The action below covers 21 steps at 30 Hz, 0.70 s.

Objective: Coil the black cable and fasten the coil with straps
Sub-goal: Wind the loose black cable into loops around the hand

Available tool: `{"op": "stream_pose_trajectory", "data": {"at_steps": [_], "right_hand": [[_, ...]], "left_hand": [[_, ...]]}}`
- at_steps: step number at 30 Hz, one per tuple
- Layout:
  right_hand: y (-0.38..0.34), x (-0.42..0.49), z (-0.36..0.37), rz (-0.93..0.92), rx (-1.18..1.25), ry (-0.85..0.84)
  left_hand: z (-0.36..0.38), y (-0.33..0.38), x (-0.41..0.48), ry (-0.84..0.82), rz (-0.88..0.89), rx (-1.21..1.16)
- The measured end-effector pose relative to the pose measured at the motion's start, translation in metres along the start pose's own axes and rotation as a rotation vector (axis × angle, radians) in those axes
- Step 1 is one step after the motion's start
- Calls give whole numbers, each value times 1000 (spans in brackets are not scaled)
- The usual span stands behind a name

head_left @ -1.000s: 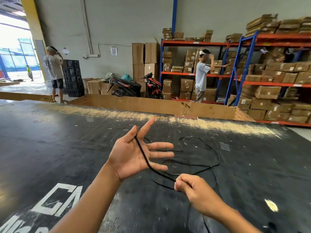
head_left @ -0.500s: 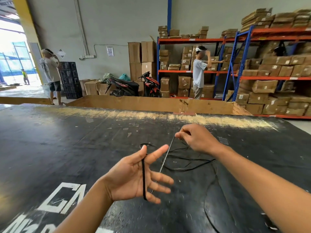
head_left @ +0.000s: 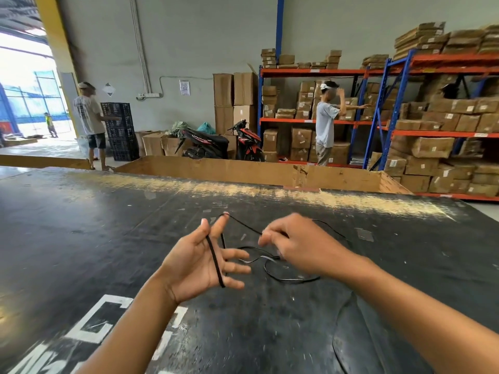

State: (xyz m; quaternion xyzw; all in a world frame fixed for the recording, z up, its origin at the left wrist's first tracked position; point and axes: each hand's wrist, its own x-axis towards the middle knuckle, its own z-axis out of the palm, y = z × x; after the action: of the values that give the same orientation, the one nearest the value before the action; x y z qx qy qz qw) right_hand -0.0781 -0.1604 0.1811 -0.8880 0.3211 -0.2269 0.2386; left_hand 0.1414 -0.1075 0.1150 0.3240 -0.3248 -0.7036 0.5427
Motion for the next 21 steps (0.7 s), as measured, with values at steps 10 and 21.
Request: {"op": "stream_pose_trajectory", "data": {"at_steps": [10,21], "right_hand": [[11,-54,51,172,467,-421],[57,-11,63,107,-21,-317]], "left_hand": [[10,44,-1,-47,242,-94],[45,38,-27,-423,96,5]]}}
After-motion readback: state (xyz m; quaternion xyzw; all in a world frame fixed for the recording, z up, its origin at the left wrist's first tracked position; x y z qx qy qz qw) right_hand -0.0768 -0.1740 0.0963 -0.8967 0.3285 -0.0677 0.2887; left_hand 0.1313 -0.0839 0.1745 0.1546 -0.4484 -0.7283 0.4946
